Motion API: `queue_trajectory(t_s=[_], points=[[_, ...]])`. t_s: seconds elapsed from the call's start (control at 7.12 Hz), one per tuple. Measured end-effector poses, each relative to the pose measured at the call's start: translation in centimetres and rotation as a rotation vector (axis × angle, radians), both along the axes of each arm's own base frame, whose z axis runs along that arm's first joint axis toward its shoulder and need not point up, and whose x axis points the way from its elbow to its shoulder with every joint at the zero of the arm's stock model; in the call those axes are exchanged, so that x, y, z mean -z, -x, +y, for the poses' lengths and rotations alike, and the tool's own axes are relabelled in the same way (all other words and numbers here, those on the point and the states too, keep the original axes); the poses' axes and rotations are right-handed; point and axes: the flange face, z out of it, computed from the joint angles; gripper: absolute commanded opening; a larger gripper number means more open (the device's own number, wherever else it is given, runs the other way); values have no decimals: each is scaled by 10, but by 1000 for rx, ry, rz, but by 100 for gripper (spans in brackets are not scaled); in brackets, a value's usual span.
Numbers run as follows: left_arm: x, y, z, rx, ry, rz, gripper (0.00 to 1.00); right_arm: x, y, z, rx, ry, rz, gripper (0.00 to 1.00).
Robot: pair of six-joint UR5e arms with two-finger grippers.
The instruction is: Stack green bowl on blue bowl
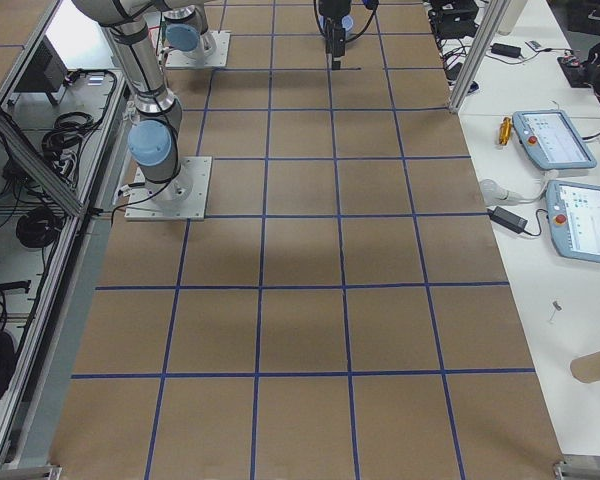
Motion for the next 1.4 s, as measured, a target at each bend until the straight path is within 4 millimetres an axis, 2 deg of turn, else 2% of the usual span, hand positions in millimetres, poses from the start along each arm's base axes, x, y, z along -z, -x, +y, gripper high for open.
queue_trajectory(t_s=[0.7, 0.84, 0.98, 1.4], points=[[8, -1, -6, 4, -14, 5, 100, 0, 0, 0, 0, 0, 0, 100], [9, -9, -9, 31, -16, 3, 100, 0, 0, 0, 0, 0, 0, 100], [9, -30, -16, 74, -13, 6, 100, 0, 0, 0, 0, 0, 0, 100], [17, -141, -43, 252, 1, 19, 100, 0, 0, 0, 0, 0, 0, 100]])
